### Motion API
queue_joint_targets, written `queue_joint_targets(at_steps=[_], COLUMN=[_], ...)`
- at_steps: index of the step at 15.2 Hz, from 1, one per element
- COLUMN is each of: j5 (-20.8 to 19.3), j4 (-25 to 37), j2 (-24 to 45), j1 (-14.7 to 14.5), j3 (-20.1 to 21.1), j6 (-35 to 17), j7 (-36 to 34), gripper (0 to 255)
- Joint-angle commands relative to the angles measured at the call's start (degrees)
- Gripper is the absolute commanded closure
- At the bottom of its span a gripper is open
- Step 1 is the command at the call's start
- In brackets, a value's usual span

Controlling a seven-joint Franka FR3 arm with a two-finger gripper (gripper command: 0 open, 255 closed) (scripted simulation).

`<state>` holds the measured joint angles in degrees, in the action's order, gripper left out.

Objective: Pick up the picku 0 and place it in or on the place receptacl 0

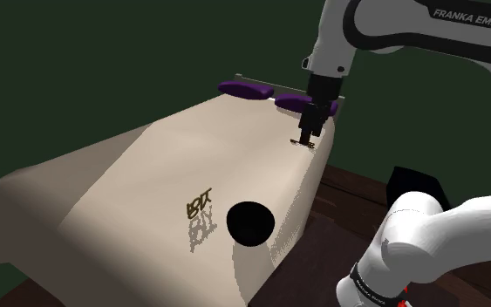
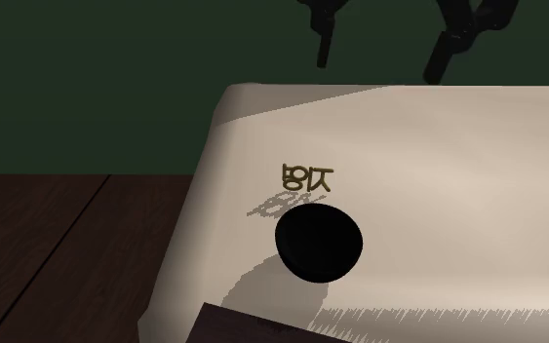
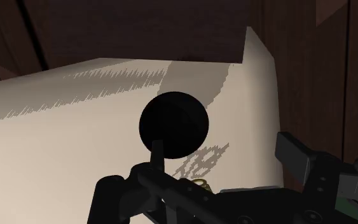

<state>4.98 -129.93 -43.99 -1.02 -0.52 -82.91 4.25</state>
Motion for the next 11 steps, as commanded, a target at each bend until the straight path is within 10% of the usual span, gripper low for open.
queue_joint_targets(at_steps=[1, 11], j5=[0.0, 7.3], j4=[0.0, -5.4], j2=[0.0, 11.0], j1=[0.0, 3.5], j3=[0.0, 10.5], j6=[0.0, -17.4], j7=[0.0, -23.0], gripper=[0, 0])
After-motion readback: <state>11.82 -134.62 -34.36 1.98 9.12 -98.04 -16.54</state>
